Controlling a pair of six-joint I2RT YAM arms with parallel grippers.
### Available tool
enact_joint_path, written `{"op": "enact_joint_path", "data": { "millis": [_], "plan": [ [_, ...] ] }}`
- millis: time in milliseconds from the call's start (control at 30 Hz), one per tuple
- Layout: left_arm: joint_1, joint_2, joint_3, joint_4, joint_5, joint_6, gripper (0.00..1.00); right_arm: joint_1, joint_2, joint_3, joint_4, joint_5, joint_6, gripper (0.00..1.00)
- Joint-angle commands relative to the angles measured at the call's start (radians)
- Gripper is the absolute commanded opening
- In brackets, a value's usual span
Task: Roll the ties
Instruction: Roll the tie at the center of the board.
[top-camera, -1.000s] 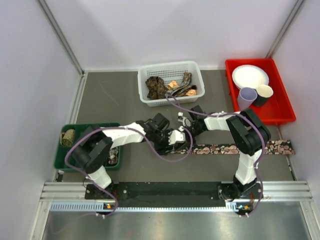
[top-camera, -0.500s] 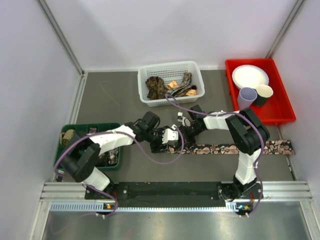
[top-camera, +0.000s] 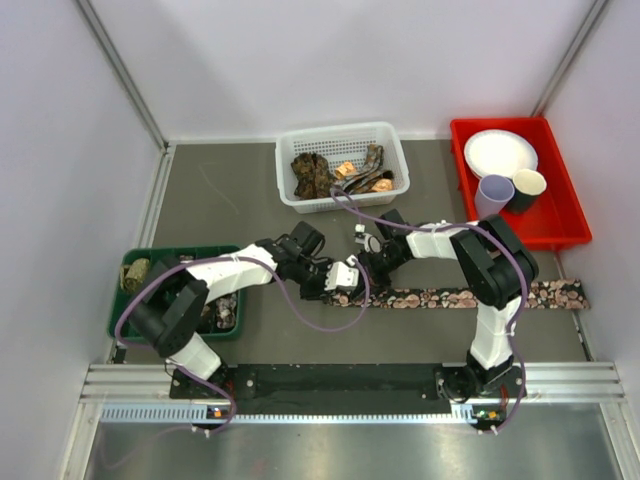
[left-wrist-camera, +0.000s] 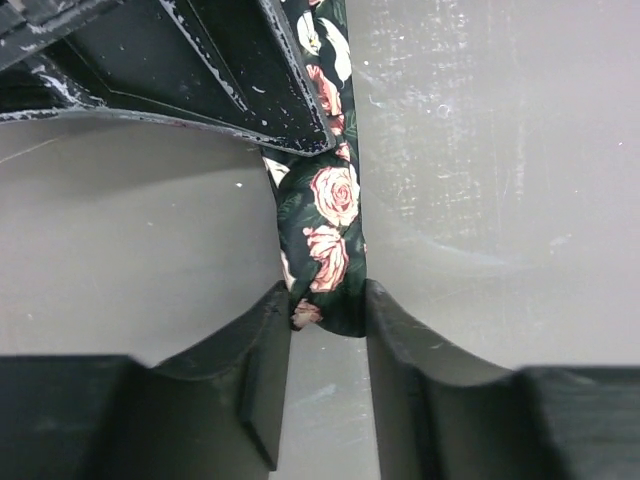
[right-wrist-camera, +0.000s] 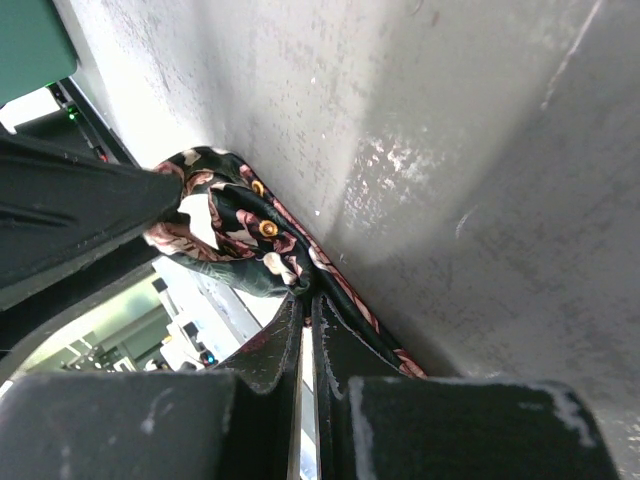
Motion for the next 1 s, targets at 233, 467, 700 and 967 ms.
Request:
{"op": "enact_joint_path", "data": {
  "millis": [233, 467, 700, 967],
  "plan": [
    [-0.059, 0.058, 0.145, -0.004, 0.094, -0.109, 0.33, -0.005, 0.024, 0.020, 0.013, 0.067, -0.028, 0.00],
    [-0.096, 0.168, 0.209, -0.019, 0.033, -0.185, 0.33, -0.007, 0.015, 0.015, 0.013, 0.058, -0.025, 0.00],
    [-0.096, 0.231, 0.209, -0.068, -0.091, -0.182, 0.31, -0.007, -0.024, 0.013, 0.009, 0.018, -0.032, 0.00],
    [-0.095, 0.241, 0.189, -0.085, -0.088, -0.189, 0.27, -0.019, -0.097, 0.012, -0.072, -0.008, -0.058, 0.22]
  ]
}}
